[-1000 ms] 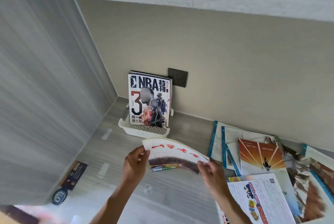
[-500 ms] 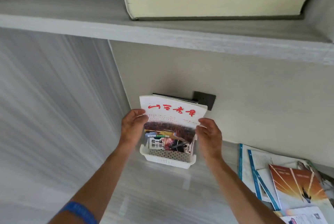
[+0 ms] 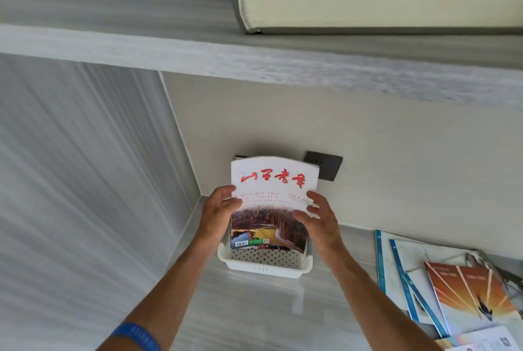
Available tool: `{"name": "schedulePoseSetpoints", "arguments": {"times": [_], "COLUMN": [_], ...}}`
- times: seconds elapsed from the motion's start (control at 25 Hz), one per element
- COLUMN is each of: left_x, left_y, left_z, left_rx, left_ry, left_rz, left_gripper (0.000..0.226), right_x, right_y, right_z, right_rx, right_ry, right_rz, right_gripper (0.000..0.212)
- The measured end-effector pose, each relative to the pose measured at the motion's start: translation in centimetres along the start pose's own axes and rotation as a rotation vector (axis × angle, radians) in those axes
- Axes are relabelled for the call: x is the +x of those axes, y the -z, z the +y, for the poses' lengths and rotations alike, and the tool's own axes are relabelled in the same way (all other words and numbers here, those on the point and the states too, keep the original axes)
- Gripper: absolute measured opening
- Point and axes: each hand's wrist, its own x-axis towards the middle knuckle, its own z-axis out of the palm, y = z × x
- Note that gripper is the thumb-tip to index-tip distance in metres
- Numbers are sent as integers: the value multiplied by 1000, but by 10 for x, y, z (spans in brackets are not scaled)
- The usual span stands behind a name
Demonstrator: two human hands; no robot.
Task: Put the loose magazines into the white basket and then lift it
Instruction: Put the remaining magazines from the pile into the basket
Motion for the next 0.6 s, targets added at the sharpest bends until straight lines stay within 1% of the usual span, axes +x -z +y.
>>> {"name": "schedulePoseSetpoints", "arguments": {"times": [0.08, 0.2, 0.24, 0.36, 0.44, 0.52, 0.6], "left_x": [3, 12, 15, 20, 13, -2, -28], "left_y": [6, 10, 11, 9, 7, 3, -7], "left_z": [-12, -26, -30, -28, -22, -19, -24], "left_rx": [5, -37, -70, -107, -87, -81, -186], "left_ry": [88, 184, 193, 184, 202, 219, 217], "left_rz": [-25, -43, -57, -171, -172, -92, -70], "left_gripper": [27, 28, 34, 56, 61, 58, 56], "right_x": [2, 7, 9, 14, 8, -6, -30], "right_y": [-1, -3, -3, -1, 2, 13, 31], "right_z": [7, 10, 10, -1, -9, -11, -4], "right_rx": [1, -37, -16, 1, 21, 165, 425], "right_ry": [-83, -117, -116, -99, -120, -145, -187], "right_rz": [-69, -150, -174, -233, -230, -242, -230], "right_gripper": [57, 66, 68, 72, 74, 72, 71]}}
